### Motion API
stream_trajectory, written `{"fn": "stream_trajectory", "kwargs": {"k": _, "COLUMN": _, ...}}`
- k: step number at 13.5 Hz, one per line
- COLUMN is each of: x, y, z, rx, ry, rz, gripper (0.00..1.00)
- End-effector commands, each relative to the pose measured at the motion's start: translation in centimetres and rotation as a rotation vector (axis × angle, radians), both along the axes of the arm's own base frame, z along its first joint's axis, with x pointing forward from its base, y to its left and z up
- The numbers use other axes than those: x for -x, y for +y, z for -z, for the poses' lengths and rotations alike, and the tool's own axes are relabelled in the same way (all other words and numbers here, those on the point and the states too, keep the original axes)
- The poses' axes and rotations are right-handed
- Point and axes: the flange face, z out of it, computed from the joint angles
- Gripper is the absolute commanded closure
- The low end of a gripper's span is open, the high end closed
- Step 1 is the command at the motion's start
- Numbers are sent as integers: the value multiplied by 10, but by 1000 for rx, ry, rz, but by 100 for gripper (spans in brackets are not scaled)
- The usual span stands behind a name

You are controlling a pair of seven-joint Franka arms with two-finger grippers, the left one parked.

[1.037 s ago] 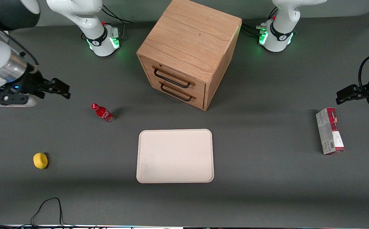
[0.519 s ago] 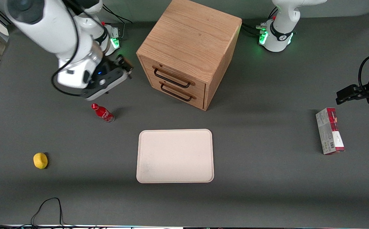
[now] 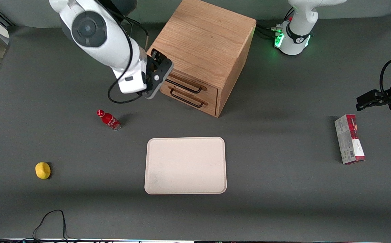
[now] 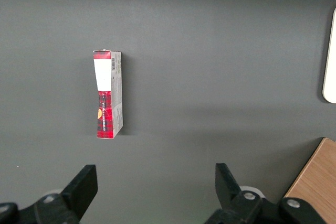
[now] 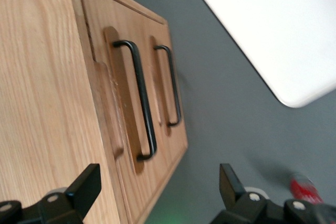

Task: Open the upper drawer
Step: 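Move the right gripper to the upper drawer's black handle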

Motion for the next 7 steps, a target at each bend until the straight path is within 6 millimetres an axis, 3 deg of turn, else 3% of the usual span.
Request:
{"fn": "stream_trajectory", "kwargs": {"k": 1, "x": 6, "y": 6, "z": 32, "rx": -68, "ry": 4, "rz": -57, "gripper": 0}}
{"fn": "stream_trajectory", "kwargs": {"k": 4, "x": 10, "y": 8, "z": 67, "rx": -80, "ry": -8, "rz": -78, "gripper": 0}}
{"fn": "stream_trajectory", "kwargs": {"k": 7, "x": 12, "y": 7, "z": 90, "rx": -90, "ry": -26, "rz": -91, "gripper": 0}}
